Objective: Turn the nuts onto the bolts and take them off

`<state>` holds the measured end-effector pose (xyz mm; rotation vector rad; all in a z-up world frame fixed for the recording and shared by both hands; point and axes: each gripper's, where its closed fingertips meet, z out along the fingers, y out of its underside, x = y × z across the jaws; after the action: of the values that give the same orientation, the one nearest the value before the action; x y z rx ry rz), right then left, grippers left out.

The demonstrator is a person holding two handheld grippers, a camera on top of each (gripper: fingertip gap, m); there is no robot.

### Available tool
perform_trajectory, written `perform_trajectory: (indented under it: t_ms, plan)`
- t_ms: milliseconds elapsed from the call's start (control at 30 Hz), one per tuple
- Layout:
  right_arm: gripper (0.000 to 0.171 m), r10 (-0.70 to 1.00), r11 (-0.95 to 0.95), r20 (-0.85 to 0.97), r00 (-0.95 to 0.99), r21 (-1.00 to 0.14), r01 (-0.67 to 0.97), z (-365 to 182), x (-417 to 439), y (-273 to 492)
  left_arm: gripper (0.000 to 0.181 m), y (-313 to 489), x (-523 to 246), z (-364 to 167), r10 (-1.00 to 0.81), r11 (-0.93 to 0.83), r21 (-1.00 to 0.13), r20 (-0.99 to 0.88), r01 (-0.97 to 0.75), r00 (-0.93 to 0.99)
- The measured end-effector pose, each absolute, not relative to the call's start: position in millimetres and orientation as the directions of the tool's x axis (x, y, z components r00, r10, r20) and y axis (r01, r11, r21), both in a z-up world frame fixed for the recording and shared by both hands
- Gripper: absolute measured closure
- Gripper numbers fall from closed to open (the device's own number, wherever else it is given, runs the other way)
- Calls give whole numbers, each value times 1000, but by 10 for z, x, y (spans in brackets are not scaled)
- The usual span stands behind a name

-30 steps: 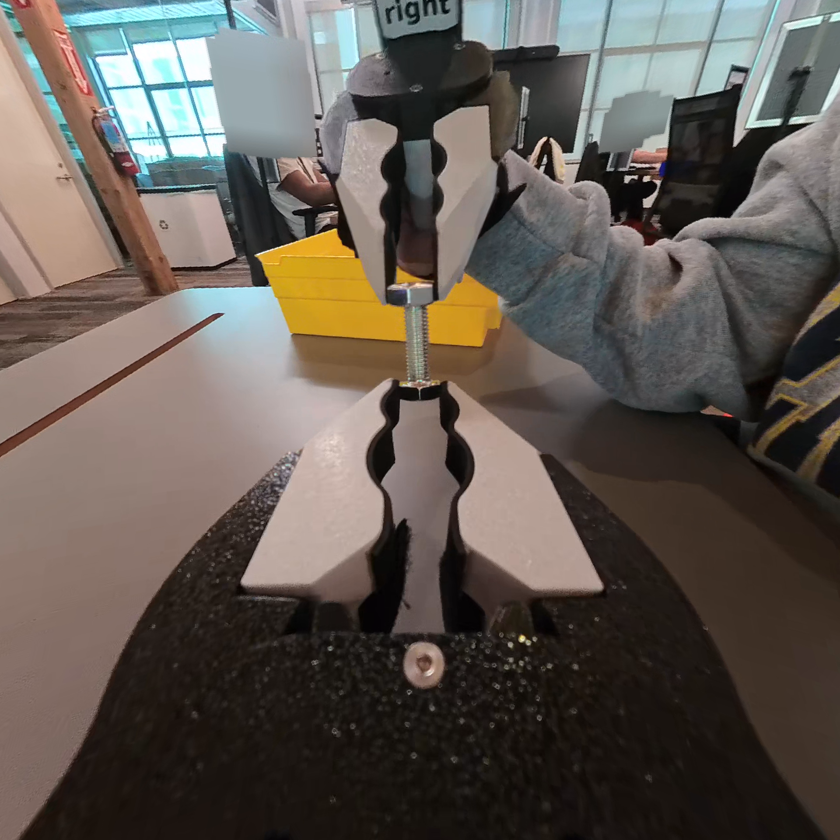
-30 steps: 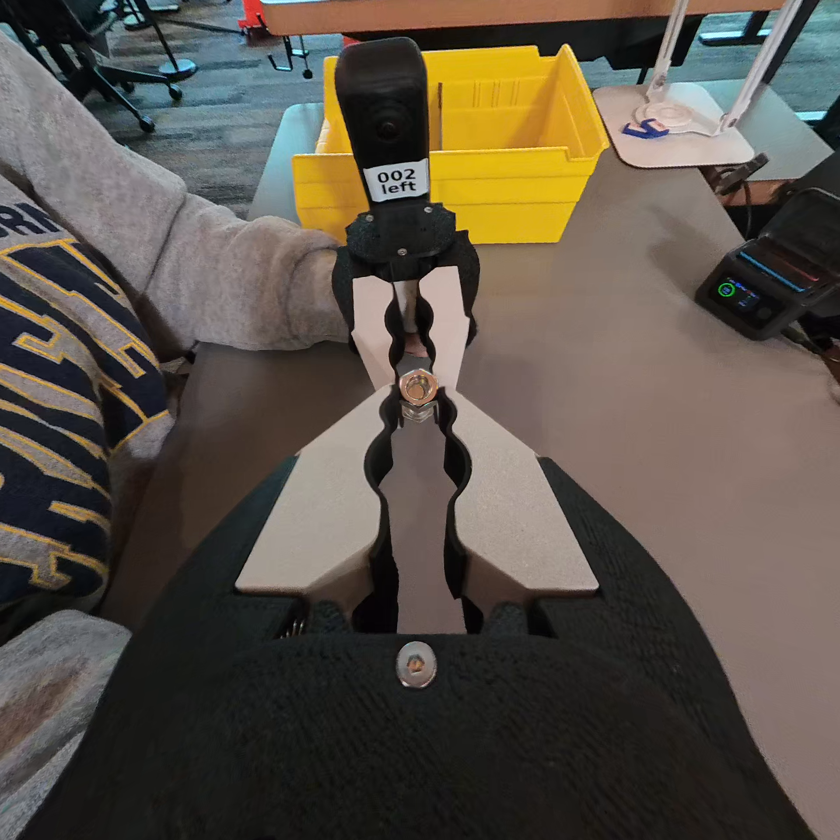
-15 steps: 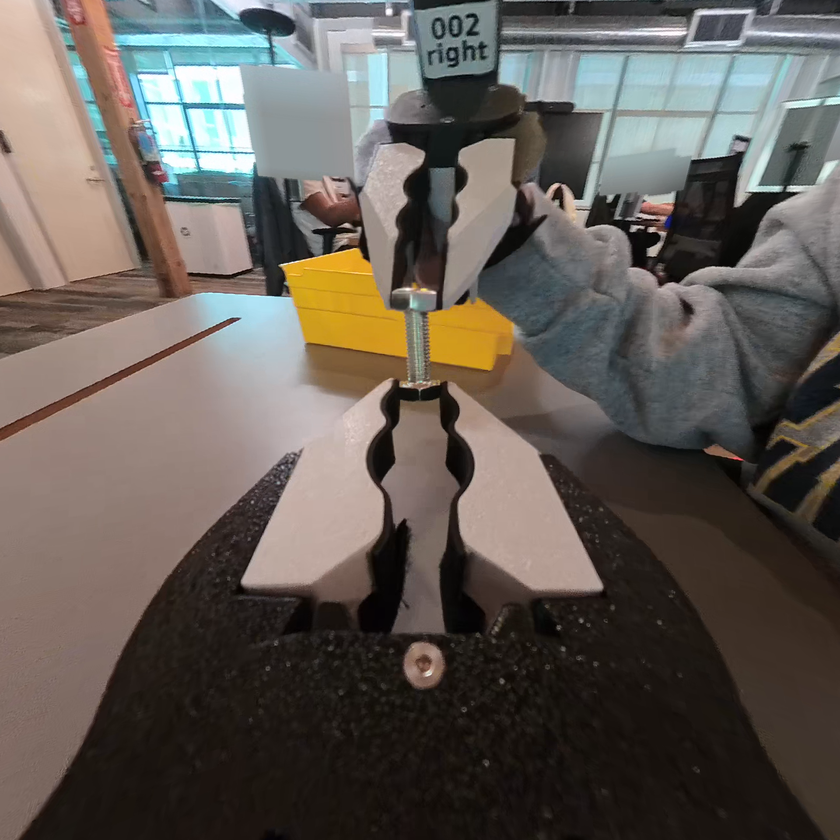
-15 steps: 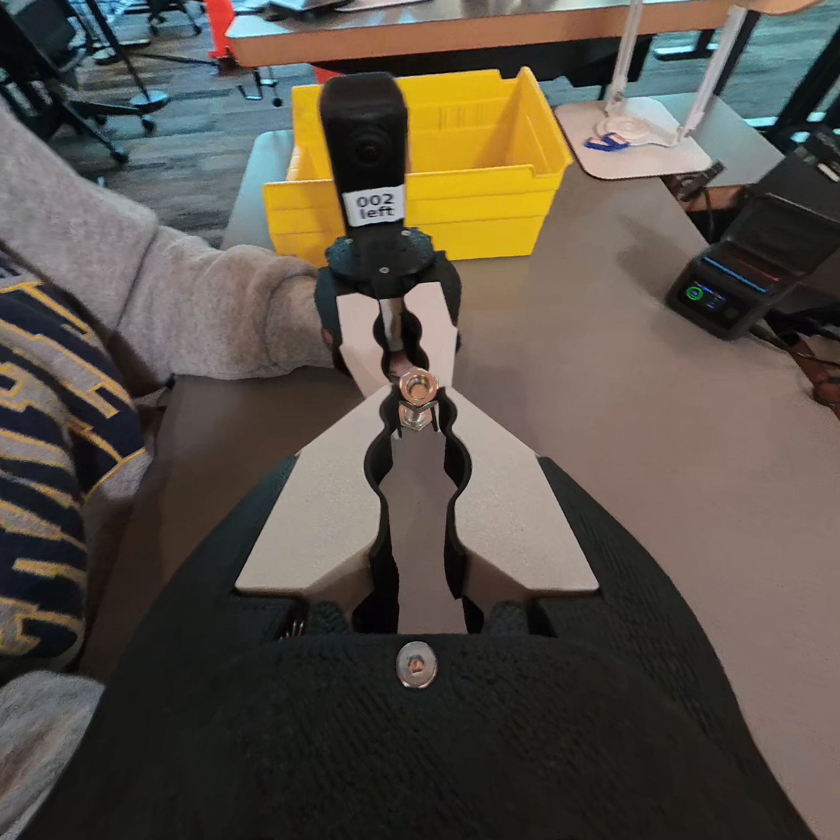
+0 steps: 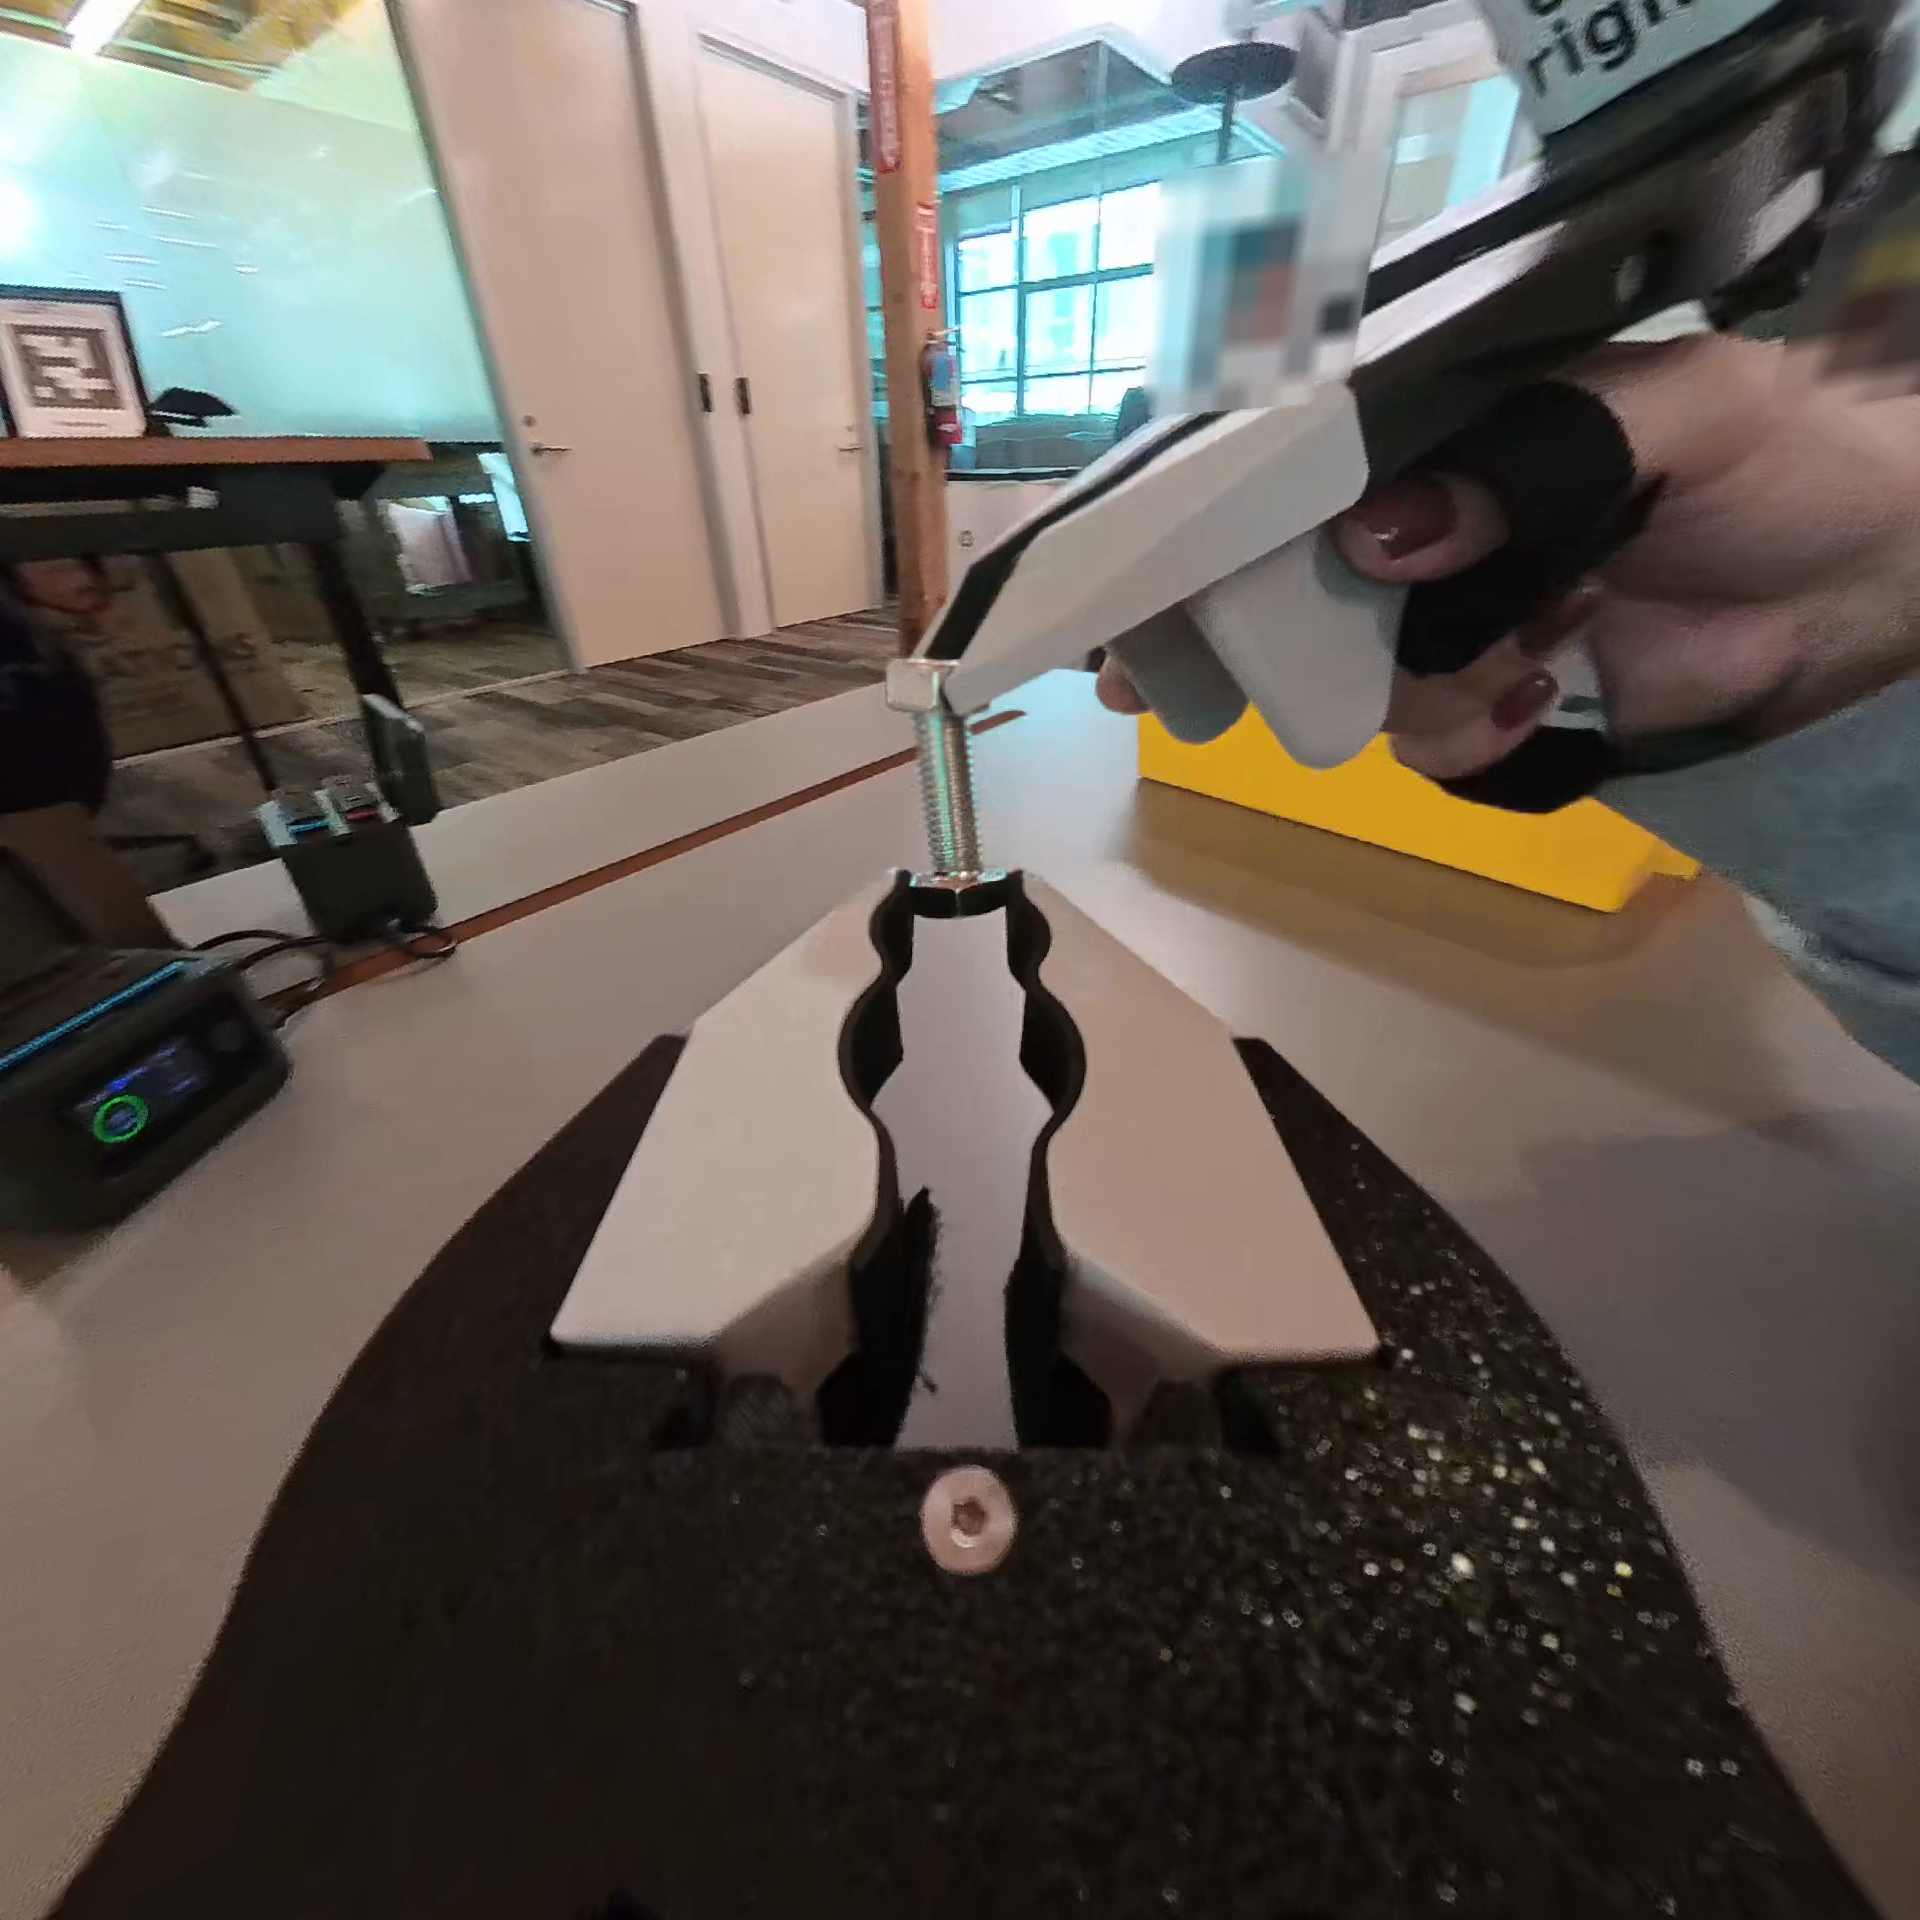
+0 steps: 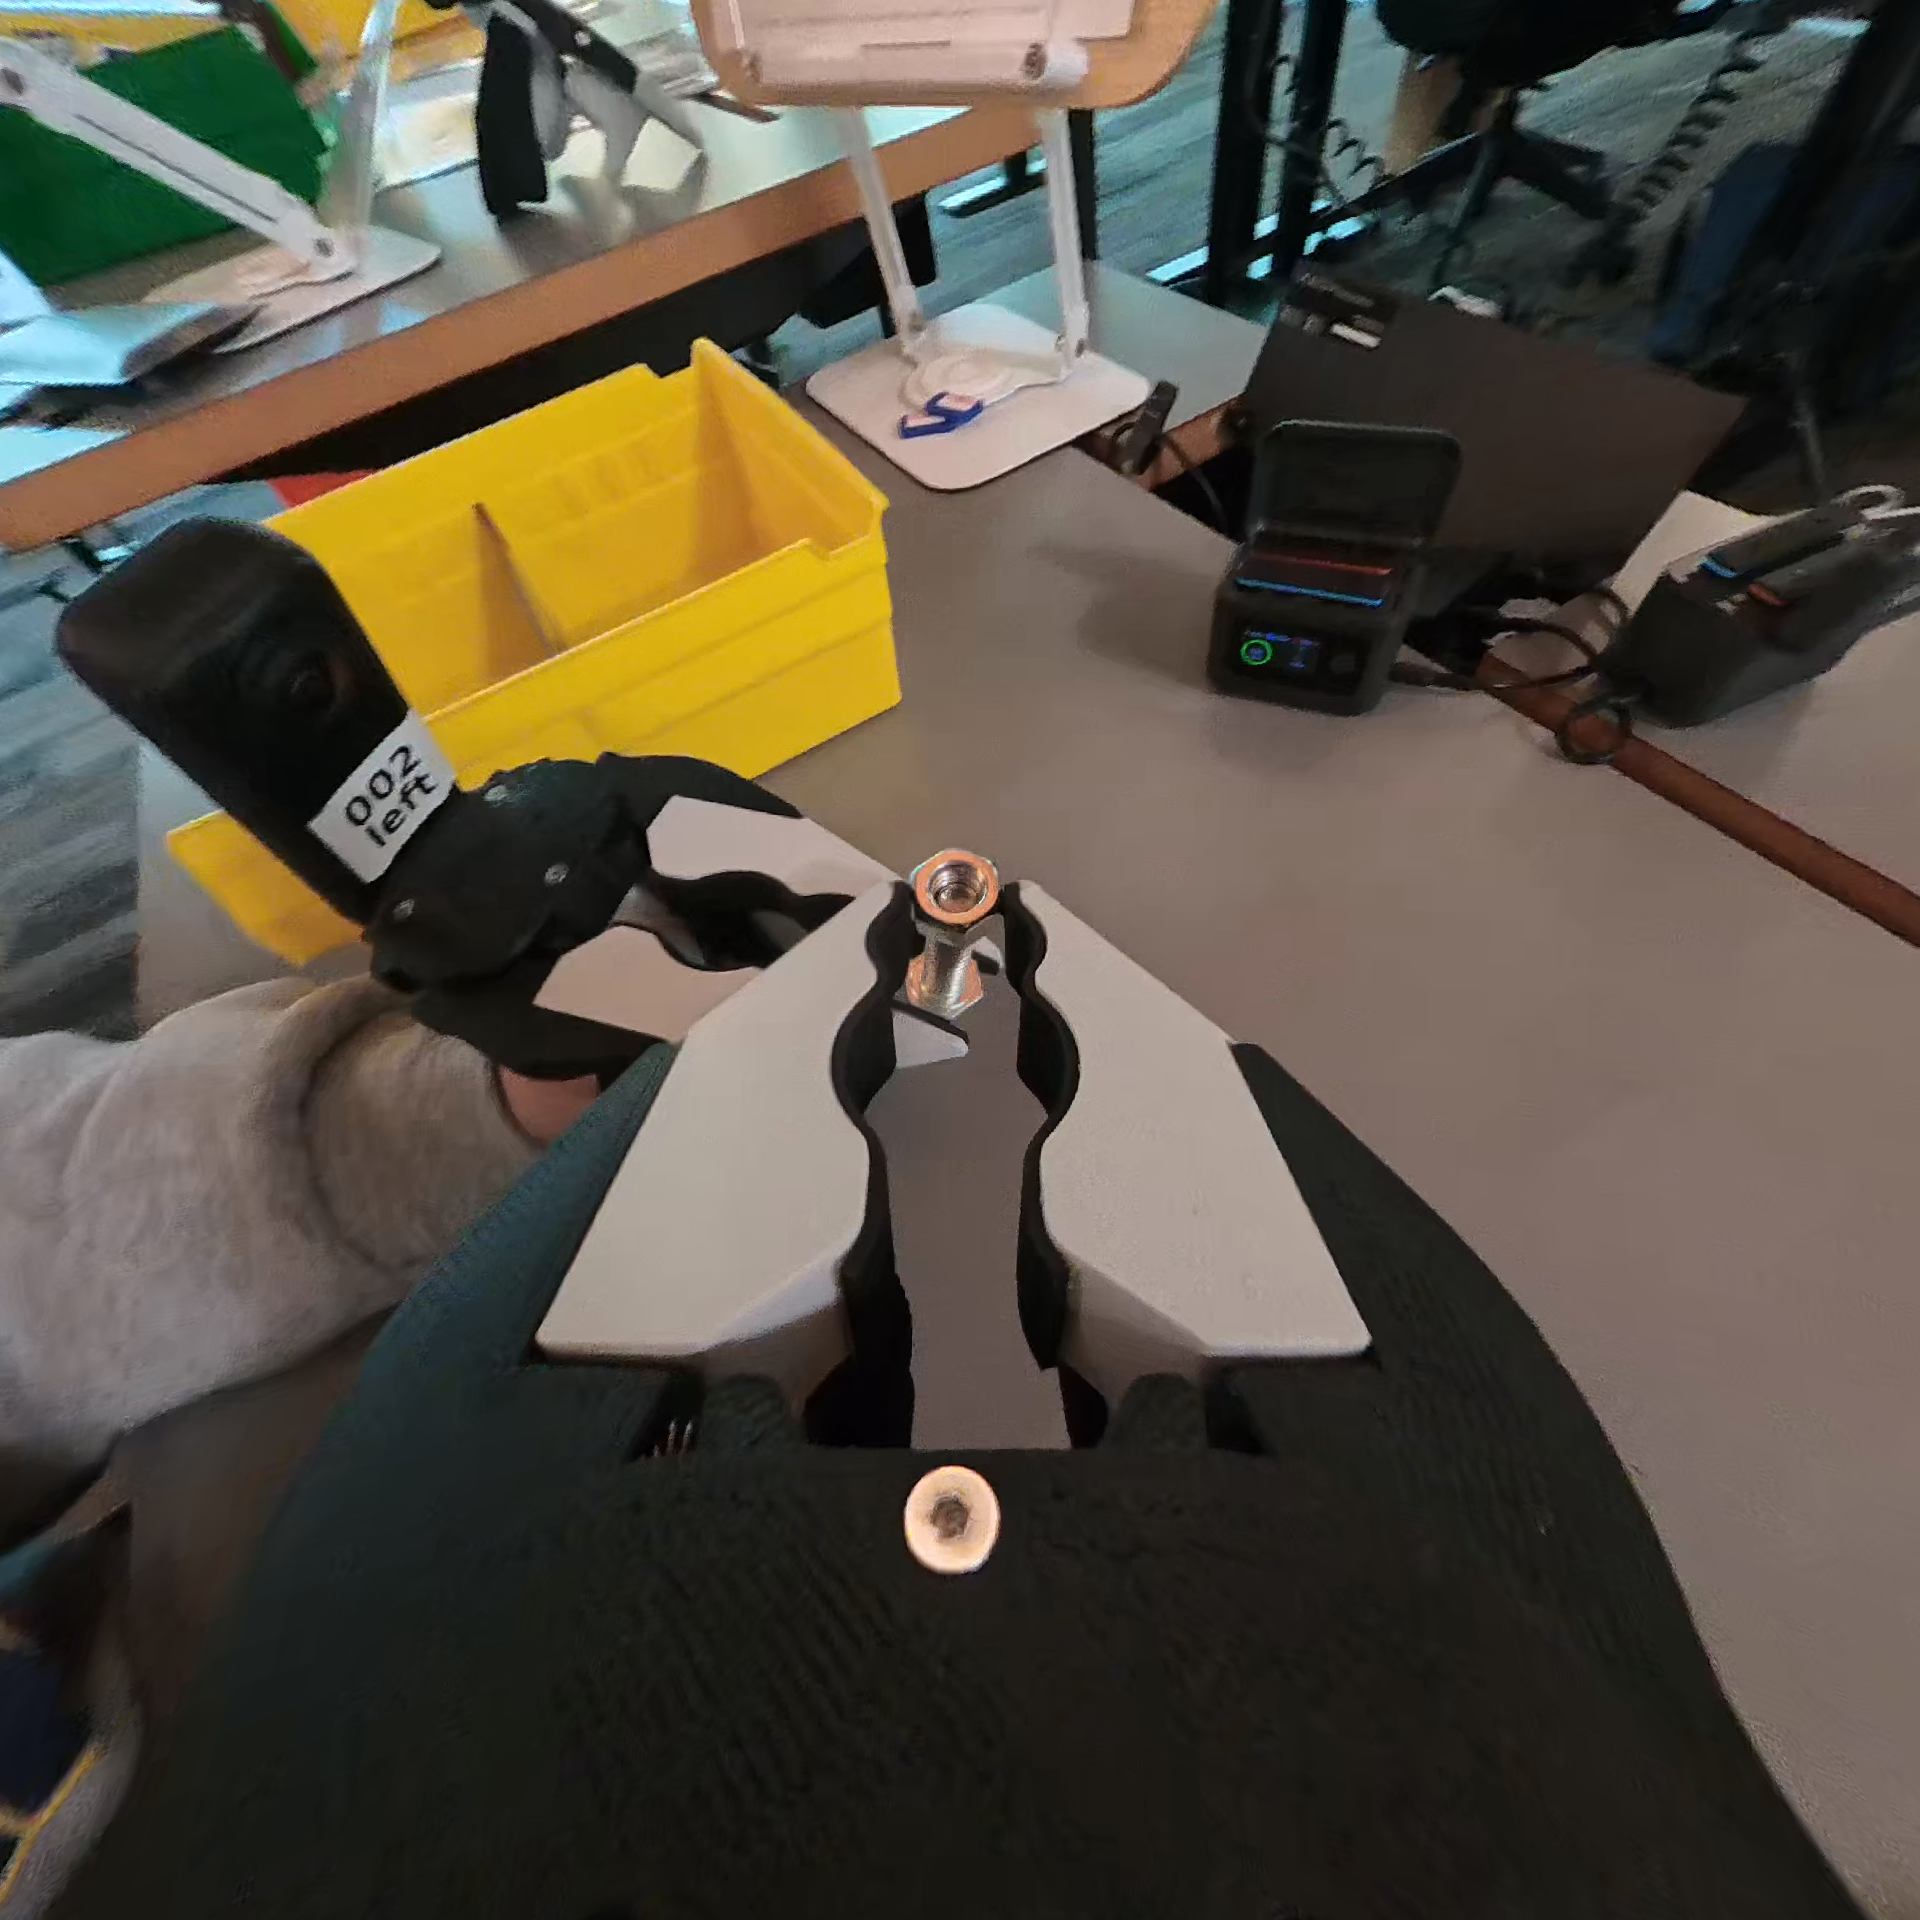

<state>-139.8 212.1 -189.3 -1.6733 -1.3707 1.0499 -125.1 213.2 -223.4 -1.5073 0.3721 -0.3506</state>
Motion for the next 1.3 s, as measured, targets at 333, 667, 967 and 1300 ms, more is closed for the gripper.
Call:
perform_trajectory:
  t_ms: [333, 667, 967, 1300]
  plan:
    - [154, 982, -179, -137, 134, -901, 395, -1910, -1423, 2140, 166, 2155, -1295, -2253, -417, 28, -999, -29, -19, 909]
    - [82, 990, -92, -65, 123, -969, 230, -1696, -1434, 2175, 166, 2112, -1203, -2194, -497, 48, -998, 3, 31, 867]
    - [70, 996, -7, 12, -86, -976, -219, -1580, -960, 1569, 166, 1771, -651, -2044, -838, -2, -973, 126, 229, 530]
    - [70, 975, -19, 4, -224, -995, -101, -1735, -1020, 1329, 166, 1669, -494, -2100, -897, -81, -970, 172, 230, 407]
